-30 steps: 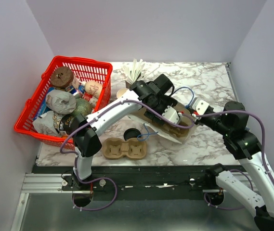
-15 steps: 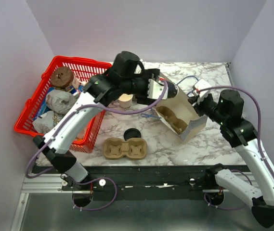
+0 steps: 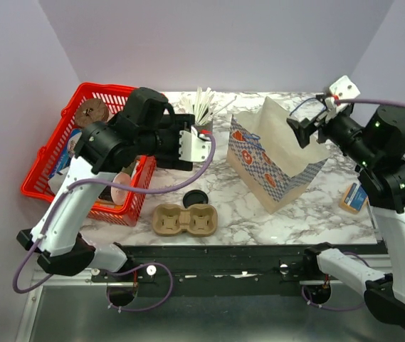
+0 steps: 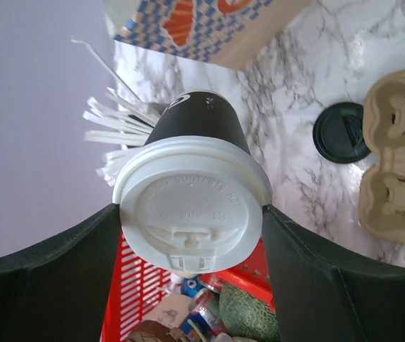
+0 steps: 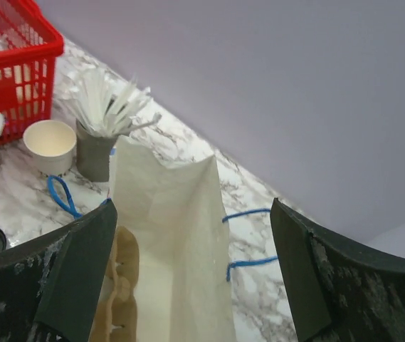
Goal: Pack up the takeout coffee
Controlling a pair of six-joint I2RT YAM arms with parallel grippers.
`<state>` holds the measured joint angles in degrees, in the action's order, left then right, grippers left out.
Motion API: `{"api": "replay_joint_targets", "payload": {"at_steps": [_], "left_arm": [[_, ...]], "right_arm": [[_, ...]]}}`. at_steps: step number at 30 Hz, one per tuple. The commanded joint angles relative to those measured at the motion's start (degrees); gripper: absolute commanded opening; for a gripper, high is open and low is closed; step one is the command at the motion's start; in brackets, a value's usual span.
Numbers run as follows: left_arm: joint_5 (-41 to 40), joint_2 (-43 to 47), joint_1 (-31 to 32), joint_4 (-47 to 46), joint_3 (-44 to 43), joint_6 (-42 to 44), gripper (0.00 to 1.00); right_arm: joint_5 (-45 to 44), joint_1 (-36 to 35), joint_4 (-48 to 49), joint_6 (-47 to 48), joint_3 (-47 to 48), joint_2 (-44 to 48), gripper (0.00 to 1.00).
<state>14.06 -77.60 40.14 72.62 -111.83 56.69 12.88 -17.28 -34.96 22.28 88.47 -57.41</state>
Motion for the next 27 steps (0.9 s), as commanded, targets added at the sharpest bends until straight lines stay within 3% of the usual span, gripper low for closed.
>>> {"api": "replay_joint_targets", "payload": {"at_steps": [1, 4, 9, 17, 23, 27], "left_arm": [[-8.60, -7.90, -0.15, 13.95, 2.23, -1.22, 0.00], [-12.91, -10.98, -0.15, 11.60, 4.77, -2.19, 0.00], [-16.96, -16.17, -1.03, 10.53, 8.90, -4.12, 0.00], [-15.03, -20.21, -5.95, 3.85, 15.84, -7.20, 0.00], [-12.76, -20.57, -8.50, -2.21, 20.94, -8.96, 0.09], [-11.69, -21.19, -8.85, -3.97, 21.74, -9.75, 0.13]], "right_arm": [[16.18, 0.05, -14.39, 6.54, 0.22, -0.51, 0.92], [19.90, -1.43, -20.22, 8.74, -3.29, -1.56, 0.89], [16.92, -2.32, -17.69, 9.27, -8.04, -2.70, 0.88], [16.04, -4.96, -16.11, 9.89, -9.97, -7.63, 0.81], [10.85, -6.01, -13.21, 9.27, -12.96, -9.12, 0.53], [10.06, -6.01, -13.38, 9.80, -11.22, -9.04, 0.07]]}}
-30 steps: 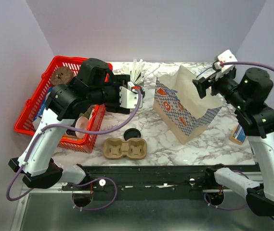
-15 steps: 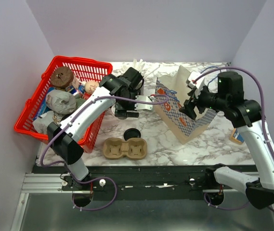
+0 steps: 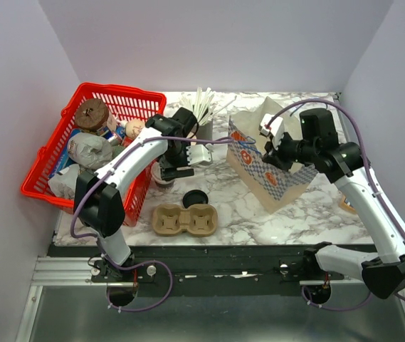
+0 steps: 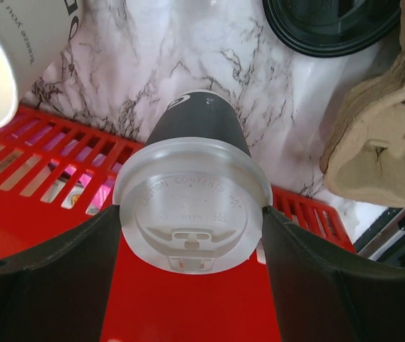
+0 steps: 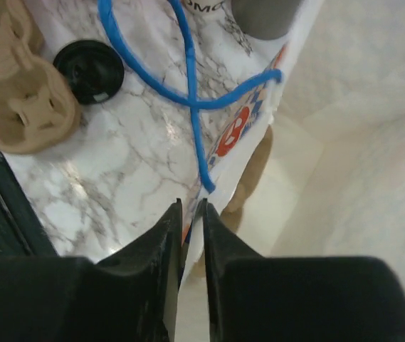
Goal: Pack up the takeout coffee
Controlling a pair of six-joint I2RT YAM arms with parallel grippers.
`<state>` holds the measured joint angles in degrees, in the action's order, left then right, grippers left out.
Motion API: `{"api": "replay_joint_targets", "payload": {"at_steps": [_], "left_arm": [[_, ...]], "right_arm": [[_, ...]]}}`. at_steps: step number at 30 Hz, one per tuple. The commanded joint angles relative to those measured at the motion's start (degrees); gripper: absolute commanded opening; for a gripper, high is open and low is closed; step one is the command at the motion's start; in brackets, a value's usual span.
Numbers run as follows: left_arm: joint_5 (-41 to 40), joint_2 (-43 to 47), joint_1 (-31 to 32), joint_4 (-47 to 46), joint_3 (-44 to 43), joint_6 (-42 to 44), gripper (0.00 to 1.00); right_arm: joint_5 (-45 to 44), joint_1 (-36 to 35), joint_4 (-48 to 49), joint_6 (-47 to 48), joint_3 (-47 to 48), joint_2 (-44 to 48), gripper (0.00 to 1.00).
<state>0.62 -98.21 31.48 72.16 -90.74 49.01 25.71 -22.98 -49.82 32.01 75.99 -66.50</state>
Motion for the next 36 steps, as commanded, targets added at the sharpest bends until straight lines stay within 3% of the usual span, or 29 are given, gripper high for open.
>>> {"api": "replay_joint_targets", "payload": {"at_steps": [1, 10, 15, 17, 25, 27, 29, 31, 32, 33, 36], "left_arm": [[2.01, -0.66, -0.28, -3.78, 0.83, -2.08, 0.14], [3.51, -1.45, -0.72, -6.33, 1.62, -2.43, 0.54], [3.24, -0.93, -0.72, -5.81, -0.84, -3.31, 0.82], [3.59, -0.23, -0.72, -5.54, -1.54, -3.75, 0.98], [4.65, 1.97, -0.72, -5.45, -3.30, -5.33, 0.98], [5.96, 2.41, -0.81, -5.10, -5.05, -6.73, 0.98], [7.02, 2.76, -0.72, -4.31, -6.98, -7.79, 0.98], [7.72, 2.85, -0.72, -3.70, -10.15, -8.58, 0.98], [7.73, 2.85, -0.72, -3.08, -12.60, -8.85, 0.98], [7.73, 2.85, -0.72, -2.73, -13.75, -9.20, 0.98], [7.90, 3.03, -0.81, -1.76, -18.67, -11.04, 0.98]], "right_arm": [[-3.73, -0.31, 1.57, 0.24, 1.79, 0.23, 0.03], [-9.45, -0.31, -1.67, 6.92, 9.96, 0.76, 0.00], [-11.56, -0.31, -4.76, 10.78, 17.61, 0.40, 0.00], [-12.61, -0.31, -5.19, 11.76, 18.84, 0.49, 0.00], [-16.57, -0.40, -5.37, 15.80, 22.72, 0.58, 0.00], [-16.40, -0.40, -4.59, 15.89, 20.80, 1.28, 0.01], [-14.21, -0.31, -3.18, 14.49, 12.82, 3.90, 0.01], [-9.75, -1.09, -7.18, 12.64, 5.78, 5.06, 0.42], [-8.94, -1.71, -9.57, 12.12, 3.40, 4.80, 0.56], [-8.41, -1.71, -11.16, 8.28, 4.16, 4.02, 0.82], [-9.36, -1.71, -8.64, 3.42, 11.86, 4.88, 0.91]]}}
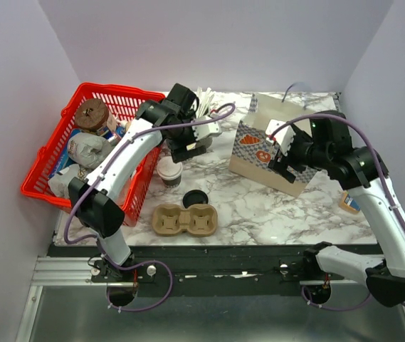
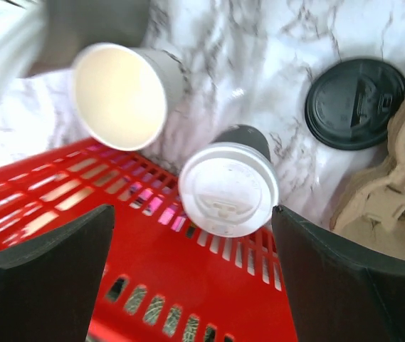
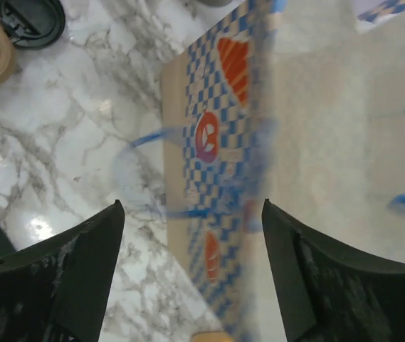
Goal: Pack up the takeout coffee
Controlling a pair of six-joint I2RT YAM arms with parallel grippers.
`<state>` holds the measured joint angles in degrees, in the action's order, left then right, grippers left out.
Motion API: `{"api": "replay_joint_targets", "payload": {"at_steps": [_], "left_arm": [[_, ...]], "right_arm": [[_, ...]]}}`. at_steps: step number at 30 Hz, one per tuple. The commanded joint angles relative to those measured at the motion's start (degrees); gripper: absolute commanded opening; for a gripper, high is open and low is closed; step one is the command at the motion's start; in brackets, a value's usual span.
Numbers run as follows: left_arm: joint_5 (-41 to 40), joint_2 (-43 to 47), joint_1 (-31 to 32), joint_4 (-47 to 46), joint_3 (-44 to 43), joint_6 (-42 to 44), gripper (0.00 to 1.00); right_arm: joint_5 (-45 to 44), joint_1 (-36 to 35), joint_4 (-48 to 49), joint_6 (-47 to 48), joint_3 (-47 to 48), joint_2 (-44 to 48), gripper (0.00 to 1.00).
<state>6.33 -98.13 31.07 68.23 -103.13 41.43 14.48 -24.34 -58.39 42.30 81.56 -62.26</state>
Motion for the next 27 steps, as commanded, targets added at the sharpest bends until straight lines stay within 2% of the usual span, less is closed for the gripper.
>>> {"api": "replay_joint_targets", "payload": {"at_steps": [1, 3, 6, 9, 10, 12, 13, 16, 21, 25, 27], "left_arm": [[2.46, 2.85, -0.31, 2.17, -7.34, -4.07, 0.98], [3.60, 3.20, -0.31, 1.65, -9.88, -5.48, 0.98], [6.15, 4.08, -0.22, -1.24, -12.00, -8.11, 0.98], [8.34, 5.92, 0.04, -8.70, -11.66, -14.50, 0.99], [8.61, 6.10, 0.13, -10.99, -11.74, -16.45, 0.99], [9.84, 5.06, 0.66, -16.88, -14.01, -21.71, 0.99], [10.28, 4.09, 1.53, -18.12, -15.68, -22.96, 0.99], [9.07, -1.88, 3.90, -22.16, -23.76, -29.01, 0.98], [6.16, -15.32, 7.51, -26.30, -35.63, -32.19, 0.95], [3.52, -19.90, 10.67, -27.44, -36.26, -32.99, 0.95], [1.59, -22.10, 11.99, -27.62, -36.52, -32.90, 0.95]], "right_arm": [[0.65, -0.45, 3.08, -7.23, 7.90, 0.65, 0.99], [0.11, -0.36, 4.33, -6.71, 12.28, -0.40, 1.00], [-3.83, -0.01, 5.82, -7.31, 14.06, -2.34, 1.00], [-8.04, 2.80, 13.28, -9.25, 13.45, -1.46, 0.98], [-12.07, 4.37, 15.74, -9.43, 14.41, -1.90, 0.97], [-13.51, 7.71, 17.08, -10.39, 15.82, -4.18, 0.94], [-13.60, 11.90, 18.65, -10.83, 16.00, -4.79, 0.92], [-16.13, 18.94, 18.40, -13.30, 18.72, -9.18, 0.89], [-20.27, 22.75, 14.11, -13.90, 19.34, -14.02, 0.89], [-20.89, 24.07, 6.82, -19.00, 17.50, -14.12, 0.88], [-20.81, 24.07, 6.10, -20.33, 14.78, -13.33, 0.88]]}}
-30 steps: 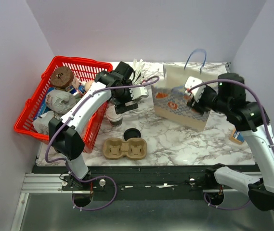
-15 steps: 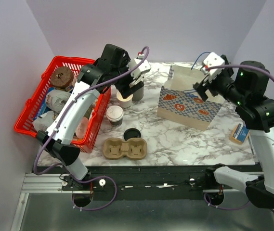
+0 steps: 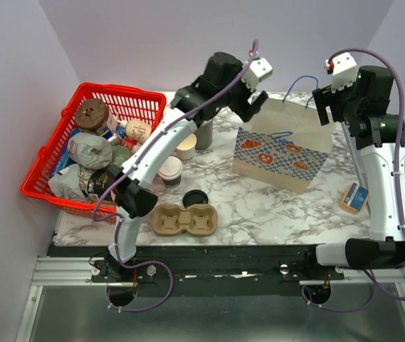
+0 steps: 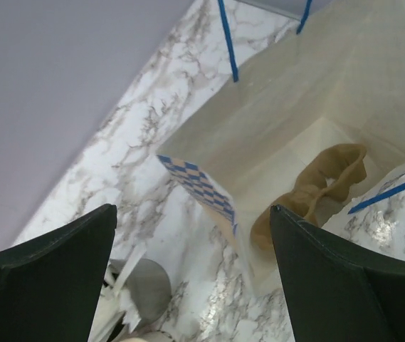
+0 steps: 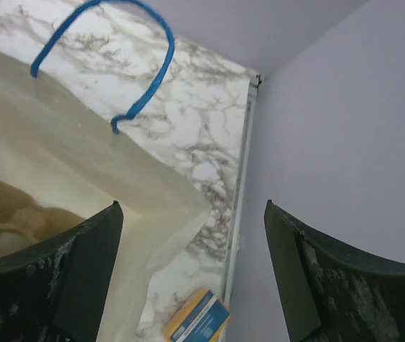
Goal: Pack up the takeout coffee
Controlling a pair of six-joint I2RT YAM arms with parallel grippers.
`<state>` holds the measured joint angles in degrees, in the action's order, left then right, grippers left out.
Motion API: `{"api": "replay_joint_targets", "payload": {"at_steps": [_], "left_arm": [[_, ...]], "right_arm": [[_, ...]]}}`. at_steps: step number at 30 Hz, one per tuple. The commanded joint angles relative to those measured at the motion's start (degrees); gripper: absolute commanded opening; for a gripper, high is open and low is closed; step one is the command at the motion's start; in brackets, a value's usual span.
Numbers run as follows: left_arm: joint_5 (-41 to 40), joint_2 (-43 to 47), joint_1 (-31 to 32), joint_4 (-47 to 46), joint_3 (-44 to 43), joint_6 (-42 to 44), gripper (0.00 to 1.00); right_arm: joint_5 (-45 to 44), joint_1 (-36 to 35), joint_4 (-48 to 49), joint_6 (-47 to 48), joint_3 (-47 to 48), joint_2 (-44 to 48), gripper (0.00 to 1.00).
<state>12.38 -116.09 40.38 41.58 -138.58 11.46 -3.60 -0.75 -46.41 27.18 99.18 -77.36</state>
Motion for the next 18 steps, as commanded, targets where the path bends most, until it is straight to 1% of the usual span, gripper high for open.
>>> {"api": "replay_joint_targets", "payload": {"at_steps": [1, 4, 6, 7, 8, 9, 10, 11, 12, 13, 14, 15, 16, 17, 18], "left_arm": [[-5.78, -4.84, 3.03, -0.98, -1.16, -2.85, 0.94], [-9.13, -6.86, 3.39, -0.80, -1.25, -2.76, 0.91], [-10.96, -7.48, 3.39, -0.10, -0.64, -2.76, 0.86], [-11.41, -7.48, 3.30, -0.10, -0.37, -3.02, 0.83], [-11.24, -7.57, 3.21, 0.08, -0.02, -3.29, 0.76], [-11.15, -7.74, 3.13, 0.16, 0.07, -3.20, 0.72], [-10.37, -7.83, 3.04, 0.43, -0.02, -2.94, 0.66], [-9.66, -8.09, 3.04, 0.52, -0.11, -2.59, 0.43], [-9.22, -8.36, 2.95, 0.52, -0.46, -2.41, 0.28], [-8.52, -8.45, 2.95, 0.43, -0.81, -2.50, 0.06], [-7.64, -8.53, 2.86, 0.25, -0.98, -2.15, 0.00], [-6.16, -8.54, 2.77, 0.25, -1.86, -2.06, 0.00], [-4.58, -8.45, 2.77, 0.43, -2.74, -1.97, 0.00], [-1.86, -7.49, 2.69, 0.43, -3.44, -2.15, 0.00], [-1.49, -6.61, 2.86, -0.01, -3.97, -2.41, 0.00]], "right_arm": [[-2.91, 0.49, -5.88, -5.29, -5.81, 2.56, 0.88], [-3.96, 0.49, -6.76, -5.38, -10.03, 3.01, 0.86], [-3.61, 1.89, -6.67, -5.38, -12.07, 3.62, 0.84], [-3.26, 2.33, -6.41, -5.38, -12.95, 3.62, 0.78], [-2.39, 2.42, -6.24, -5.47, -14.70, 3.45, 0.75], [-2.12, 2.60, -5.89, -5.47, -15.50, 3.19, 0.73], [-1.94, 2.95, -5.62, -5.82, -15.94, 2.66, 0.66], [-0.90, 3.30, -5.71, -6.00, -16.12, 2.31, 0.60], [-0.28, 3.56, -5.62, -6.00, -15.86, 1.52, 0.53], [0.08, 3.74, -5.97, -6.08, -15.16, 1.25, 0.34], [0.95, 3.83, -6.40, -6.09, -14.02, 1.08, 0.21], [1.65, 3.83, -6.93, -6.00, -10.79, 1.07, 0.10], [1.92, 3.83, -8.07, -6.00, -8.84, 1.16, 0.01], [2.71, 3.83, -8.86, -6.00, -6.82, 1.25, 0.01], [2.80, 3.83, -9.74, -6.08, -4.02, 1.25, 0.01]]}}
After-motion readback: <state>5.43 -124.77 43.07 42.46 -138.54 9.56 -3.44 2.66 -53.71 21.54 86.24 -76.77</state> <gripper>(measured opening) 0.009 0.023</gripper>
